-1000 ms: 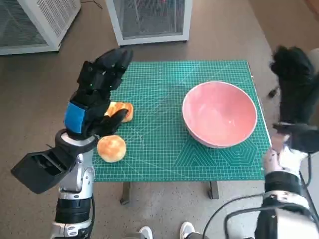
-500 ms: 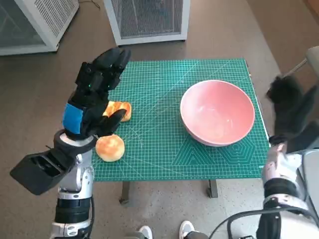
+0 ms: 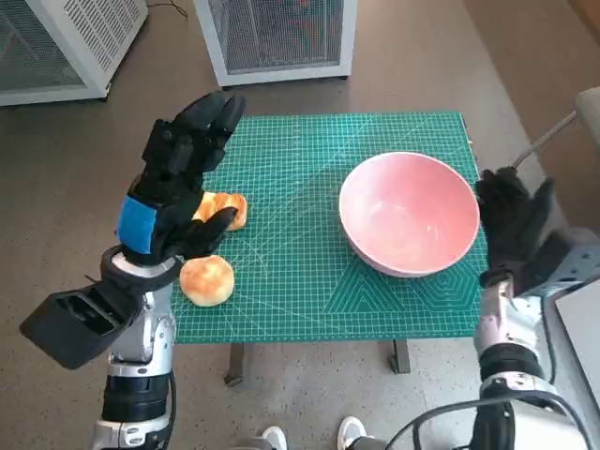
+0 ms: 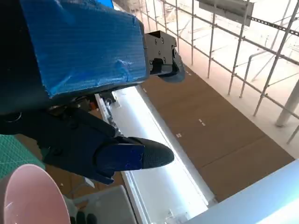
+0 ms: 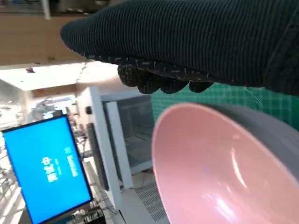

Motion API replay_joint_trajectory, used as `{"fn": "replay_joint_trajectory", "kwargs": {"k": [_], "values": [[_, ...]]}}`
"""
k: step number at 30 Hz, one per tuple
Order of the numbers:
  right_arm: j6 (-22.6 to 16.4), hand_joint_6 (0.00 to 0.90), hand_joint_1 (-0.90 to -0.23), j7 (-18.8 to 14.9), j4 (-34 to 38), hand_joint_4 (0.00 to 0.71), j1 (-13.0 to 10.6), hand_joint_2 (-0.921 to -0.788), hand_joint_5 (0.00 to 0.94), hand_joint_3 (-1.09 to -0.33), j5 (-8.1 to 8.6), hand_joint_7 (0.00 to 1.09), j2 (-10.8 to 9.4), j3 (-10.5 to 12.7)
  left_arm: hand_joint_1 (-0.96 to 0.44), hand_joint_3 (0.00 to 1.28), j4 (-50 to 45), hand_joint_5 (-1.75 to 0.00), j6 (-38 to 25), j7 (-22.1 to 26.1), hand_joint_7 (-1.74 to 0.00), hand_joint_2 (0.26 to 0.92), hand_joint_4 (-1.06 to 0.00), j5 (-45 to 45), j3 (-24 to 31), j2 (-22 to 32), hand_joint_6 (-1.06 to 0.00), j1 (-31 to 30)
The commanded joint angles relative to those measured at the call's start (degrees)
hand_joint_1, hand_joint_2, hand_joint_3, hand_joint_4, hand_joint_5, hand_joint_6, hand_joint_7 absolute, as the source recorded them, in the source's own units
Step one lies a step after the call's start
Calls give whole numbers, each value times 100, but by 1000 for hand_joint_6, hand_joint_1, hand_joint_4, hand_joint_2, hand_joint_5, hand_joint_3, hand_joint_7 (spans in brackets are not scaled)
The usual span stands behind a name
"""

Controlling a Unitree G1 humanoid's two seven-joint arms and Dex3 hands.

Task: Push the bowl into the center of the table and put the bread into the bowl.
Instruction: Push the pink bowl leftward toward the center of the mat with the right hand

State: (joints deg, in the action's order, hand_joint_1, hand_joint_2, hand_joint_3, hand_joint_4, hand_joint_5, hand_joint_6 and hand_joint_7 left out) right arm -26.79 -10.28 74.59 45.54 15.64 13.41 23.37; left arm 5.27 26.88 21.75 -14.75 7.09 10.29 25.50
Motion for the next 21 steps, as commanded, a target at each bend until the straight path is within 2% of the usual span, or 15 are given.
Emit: {"fn": "replay_joint_trajectory", "kwargs": {"k": [1, 8, 21], "values": [[244, 176, -498, -10, 116, 350, -12, -921, 5, -691, 28, 443, -228, 99, -627, 391, -2, -1, 95, -26, -503, 921, -272, 59, 49, 61, -96, -80], [333, 191, -504, -32, 129, 366, 98, -921, 10, -660, -5, 438, -504, 151, -633, 404, -77, 0, 70, -15, -485, 921, -261, 51, 80, 111, -96, -159], [452, 229, -511, 35, 165, 376, 341, -921, 10, -671, -149, 457, -922, 61, -627, 402, -225, -1, 12, 3, -416, 921, -258, -42, 175, 222, -137, -375]]}}
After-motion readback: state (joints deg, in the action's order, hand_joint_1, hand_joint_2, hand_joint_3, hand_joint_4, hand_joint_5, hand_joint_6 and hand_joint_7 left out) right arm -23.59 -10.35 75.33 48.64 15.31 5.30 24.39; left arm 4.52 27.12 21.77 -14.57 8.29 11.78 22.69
